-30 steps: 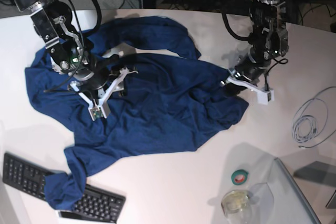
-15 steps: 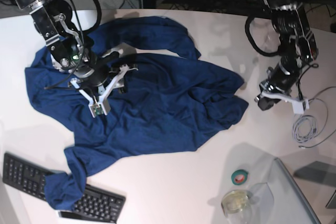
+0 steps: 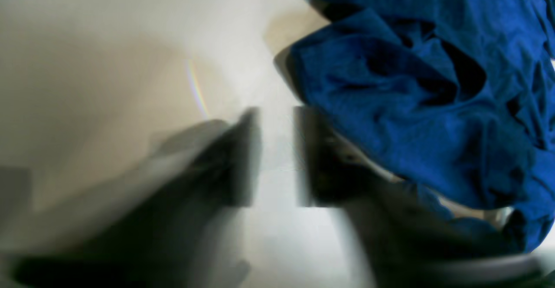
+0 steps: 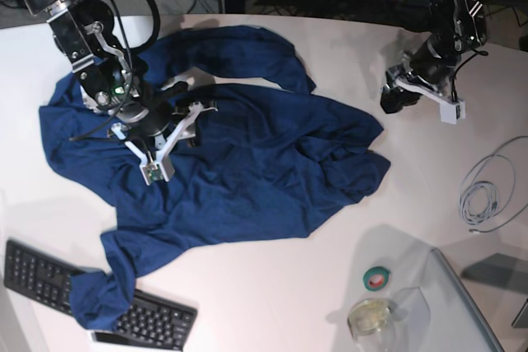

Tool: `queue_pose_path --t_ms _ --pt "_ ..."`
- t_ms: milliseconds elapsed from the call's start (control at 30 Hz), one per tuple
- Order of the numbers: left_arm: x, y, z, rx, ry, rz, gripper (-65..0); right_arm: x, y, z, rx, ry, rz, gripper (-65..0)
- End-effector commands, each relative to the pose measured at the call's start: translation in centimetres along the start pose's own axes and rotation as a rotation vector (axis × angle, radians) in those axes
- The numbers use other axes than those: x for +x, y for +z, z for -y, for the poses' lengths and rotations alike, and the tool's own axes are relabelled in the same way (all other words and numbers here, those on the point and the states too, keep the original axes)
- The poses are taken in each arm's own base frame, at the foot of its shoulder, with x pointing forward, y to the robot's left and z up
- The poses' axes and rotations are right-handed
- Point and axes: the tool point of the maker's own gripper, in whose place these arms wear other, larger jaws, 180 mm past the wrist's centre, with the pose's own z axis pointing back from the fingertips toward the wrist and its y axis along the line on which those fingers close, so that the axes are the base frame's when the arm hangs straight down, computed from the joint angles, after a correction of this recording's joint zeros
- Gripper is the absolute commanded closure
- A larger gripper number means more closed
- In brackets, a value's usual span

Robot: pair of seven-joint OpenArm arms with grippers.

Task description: Layout the t-shirt on the table in an organized manner, then fold the t-shirt properly

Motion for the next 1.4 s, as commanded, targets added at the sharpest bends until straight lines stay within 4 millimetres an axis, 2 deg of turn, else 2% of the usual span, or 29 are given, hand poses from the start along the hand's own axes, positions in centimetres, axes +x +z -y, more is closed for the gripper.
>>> queue_pose_path --t_ms 0,33,200,267,367,567,767,833,1000,1067,1100,1167,1200,1367 --pt "1.1 0.1 0.1 -0.010 -0.005 0.036 -38.8 1.5 0.2 0.1 0.003 0.012 0.044 -23.7" --pt "1.2 0.0 0.0 -0.010 -0.001 0.049 -40.6 1.5 0.2 0.1 0.003 0.012 0.044 -23.7" --pt "0.8 -1.1 -0.7 -0.004 0.045 0.067 -32.6 1.5 0.2 0.1 0.002 0.013 0.044 -23.7" --pt "0.4 -1.7 -0.8 -0.005 0.068 0.054 -31.4 1.5 0.2 0.1 0.002 0.013 0.044 -23.7" --pt "0.0 -2.6 -0.7 -0.012 0.089 0.035 -31.4 1.4 0.2 0.0 0.004 0.013 0.043 -23.7" --pt "-0.9 -4.0 1.9 -0.073 0.026 -0.022 -31.3 1.5 0.1 0.0 0.004 0.011 0.045 -23.7" --pt "0.0 -4.1 2.0 -0.071 0.035 0.040 -31.3 1.5 0.2 0.2 0.001 0.012 0.044 -23.7" --pt "-0.4 -4.3 1.5 -0.063 0.045 0.031 -31.3 1.5 0.2 0.2 0.000 0.013 0.044 -23.7" --pt "-0.9 -5.9 1.2 -0.059 0.097 -0.001 -30.9 1.6 0.2 0.2 0.001 0.014 0.047 -23.7" --pt "-0.7 -6.1 1.3 -0.061 0.099 0.000 -26.5 1.3 0.5 -0.1 0.007 0.014 0.045 -23.7" --pt "-0.6 -6.1 1.3 -0.062 0.098 0.003 -20.4 1.3 0.8 -0.4 0.016 0.016 0.051 -23.7" --pt "-0.5 -6.1 1.3 -0.061 0.098 0.002 -4.3 0.9 1.9 0.1 0.014 0.056 0.049 -23.7" --pt "-0.5 -6.1 1.3 -0.061 0.098 -0.001 0.0 0.3 2.3 -0.2 0.025 0.082 0.030 -24.2" --pt "-0.8 -5.1 0.3 -0.042 0.071 -0.007 0.0 -3.6 4.8 -2.5 0.108 0.255 -0.113 -24.5"
